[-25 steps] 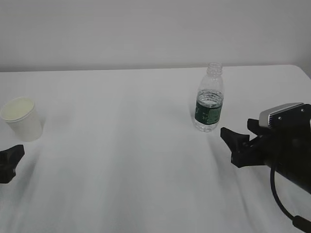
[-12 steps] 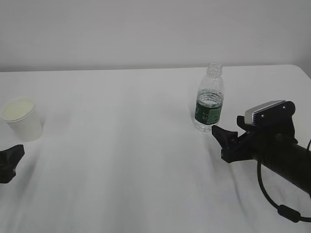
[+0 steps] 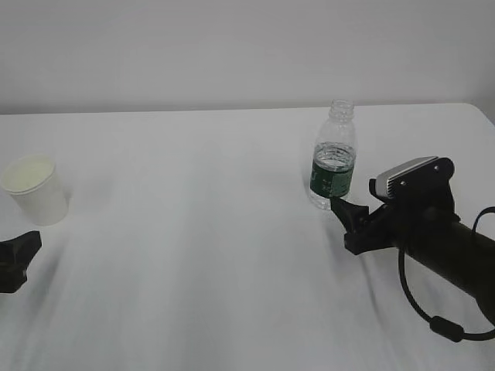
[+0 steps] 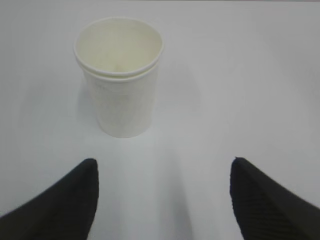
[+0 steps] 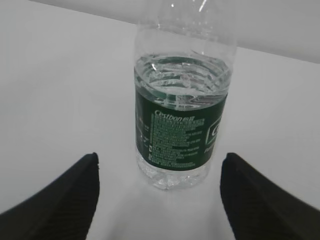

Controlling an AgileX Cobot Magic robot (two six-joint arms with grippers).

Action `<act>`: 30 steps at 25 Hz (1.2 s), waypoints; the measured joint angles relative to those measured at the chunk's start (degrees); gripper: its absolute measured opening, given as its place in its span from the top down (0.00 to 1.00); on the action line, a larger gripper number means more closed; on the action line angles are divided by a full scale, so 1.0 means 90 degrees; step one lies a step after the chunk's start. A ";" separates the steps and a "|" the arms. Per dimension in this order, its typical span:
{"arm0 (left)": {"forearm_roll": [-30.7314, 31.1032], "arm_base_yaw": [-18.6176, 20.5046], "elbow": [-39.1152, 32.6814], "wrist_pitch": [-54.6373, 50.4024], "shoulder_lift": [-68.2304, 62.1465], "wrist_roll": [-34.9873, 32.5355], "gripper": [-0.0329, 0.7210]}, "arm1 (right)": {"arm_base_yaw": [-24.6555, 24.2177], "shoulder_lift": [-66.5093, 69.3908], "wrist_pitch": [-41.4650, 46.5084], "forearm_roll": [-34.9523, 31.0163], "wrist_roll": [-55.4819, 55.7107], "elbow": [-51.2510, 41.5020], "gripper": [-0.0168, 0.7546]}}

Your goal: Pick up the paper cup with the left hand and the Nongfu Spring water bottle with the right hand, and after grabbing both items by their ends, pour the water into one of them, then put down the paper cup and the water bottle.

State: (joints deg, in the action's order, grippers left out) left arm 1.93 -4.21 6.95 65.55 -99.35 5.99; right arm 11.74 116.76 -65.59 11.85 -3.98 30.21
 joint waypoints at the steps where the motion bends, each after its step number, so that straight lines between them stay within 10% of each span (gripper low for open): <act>1: 0.0012 0.0000 0.0000 0.0000 0.0000 0.0000 0.18 | 0.0000 0.0050 0.0000 0.0000 -0.0015 0.0025 0.24; 30: 0.0146 0.0000 0.0011 0.0000 0.0000 0.0000 0.18 | 0.0000 0.0837 0.0000 0.0000 0.0244 0.0957 0.24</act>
State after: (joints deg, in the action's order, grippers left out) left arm 3.24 -4.21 7.05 65.55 -99.35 5.99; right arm 11.74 124.30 -65.59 11.85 -1.79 38.82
